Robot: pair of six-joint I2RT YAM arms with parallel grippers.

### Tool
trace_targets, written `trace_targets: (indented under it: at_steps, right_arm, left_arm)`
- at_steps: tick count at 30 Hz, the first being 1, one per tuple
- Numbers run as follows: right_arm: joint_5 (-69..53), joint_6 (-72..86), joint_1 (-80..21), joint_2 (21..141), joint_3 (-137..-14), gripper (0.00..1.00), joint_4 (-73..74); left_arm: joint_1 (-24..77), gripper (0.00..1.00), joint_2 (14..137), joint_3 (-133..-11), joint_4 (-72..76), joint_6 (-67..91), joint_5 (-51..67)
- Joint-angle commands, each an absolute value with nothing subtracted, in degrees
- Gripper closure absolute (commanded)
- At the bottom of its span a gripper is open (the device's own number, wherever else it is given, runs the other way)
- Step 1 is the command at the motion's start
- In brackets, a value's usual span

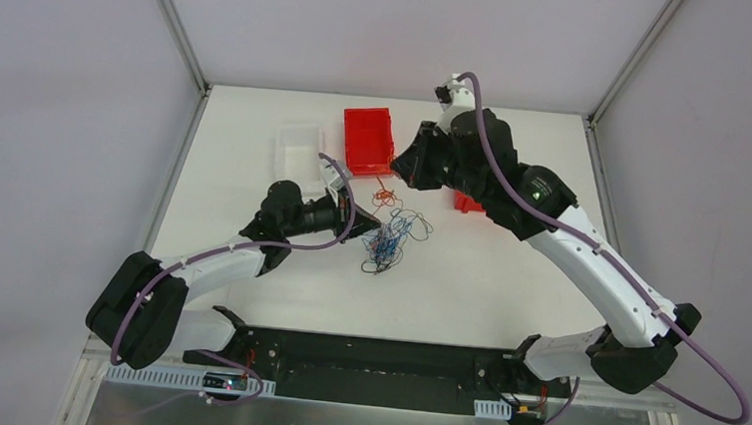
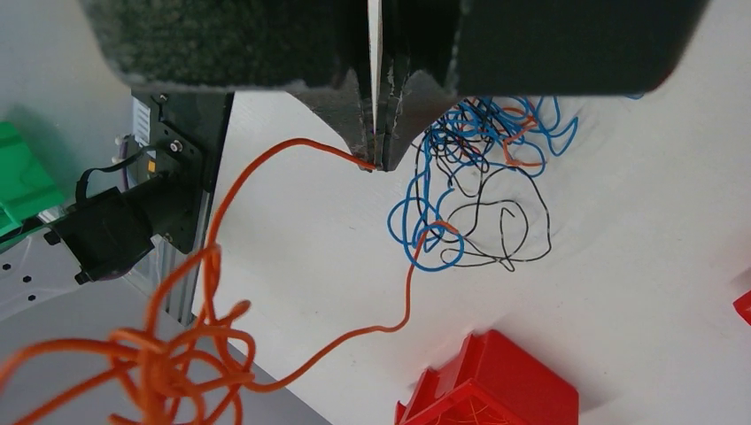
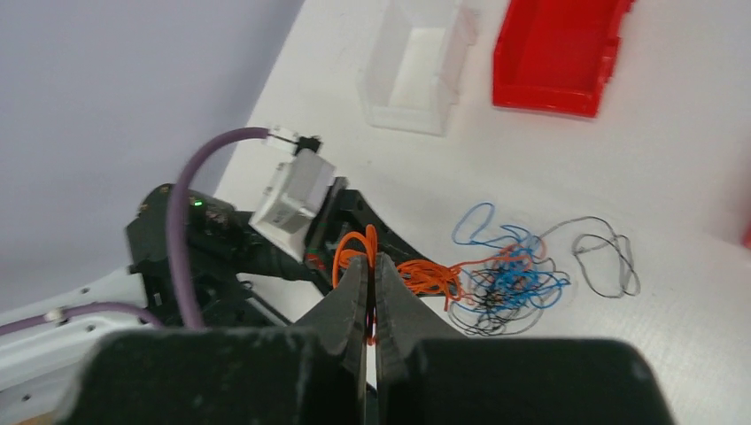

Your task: Untangle the cables

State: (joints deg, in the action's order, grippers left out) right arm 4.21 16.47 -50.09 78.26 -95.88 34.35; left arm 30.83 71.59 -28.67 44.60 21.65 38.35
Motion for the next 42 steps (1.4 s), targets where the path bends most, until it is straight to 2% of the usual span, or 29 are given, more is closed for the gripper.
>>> trace_targets:
  at_steps: [1, 3, 5, 10, 15, 18, 22, 28, 31, 37, 42]
  right_arm:
    - [19.3, 16.9, -49.5, 72.9, -91.3, 1.0, 32.4]
    - [27.7, 18.5, -46.4, 70.5, -87.4, 1.0, 33.3]
    - [30.1, 22.0, -40.4, 67.2, -82.9, 1.0, 34.2]
    - [23.3, 25.6, -26.1, 58.6, -72.7, 1.0, 33.2]
    - [23.9, 25.7, -17.7, 56.3, -69.6, 1.0, 36.5]
    - [22.7, 28.6, -12.3, 55.2, -66.0, 1.0, 37.1]
    - [21.9, 33.9, -4.6, 53.5, -61.0, 1.0, 37.2]
    - [19.3, 35.0, 1.1, 51.7, -56.4, 1.0, 35.1]
    - [16.5, 33.0, 2.4, 50.7, -55.7, 1.0, 33.5]
    - [4.8, 29.1, 2.5, 56.3, -59.9, 1.0, 30.5]
    - [0.8, 29.1, 2.5, 62.8, -66.1, 1.0, 28.8]
  left_arm:
    - [31.5, 1.0, 70.4, -30.3, 43.8, 21.2, 37.2]
    - [31.5, 1.0, 69.1, -30.7, 39.4, 20.2, 33.1]
    - [31.4, 1.0, 67.7, -31.9, 33.0, 18.8, 27.8]
    - [31.3, 1.0, 66.8, -32.6, 28.3, 17.5, 21.7]
    - [28.6, 1.0, 66.5, -33.3, 20.8, 21.9, 8.5]
    - [25.2, 1.0, 65.2, -31.7, 19.7, 24.5, 5.4]
    - [23.0, 1.0, 62.9, -32.1, 9.6, 27.3, -9.8]
    - [21.6, 1.0, 59.9, -32.3, 4.2, 28.2, -17.6]
    - [21.6, 1.0, 60.3, -32.1, 5.3, 27.0, -15.3]
    - [21.6, 1.0, 62.4, -33.0, 10.5, 23.1, 2.1]
    - [21.7, 1.0, 63.3, -33.8, 10.8, 22.5, 5.2]
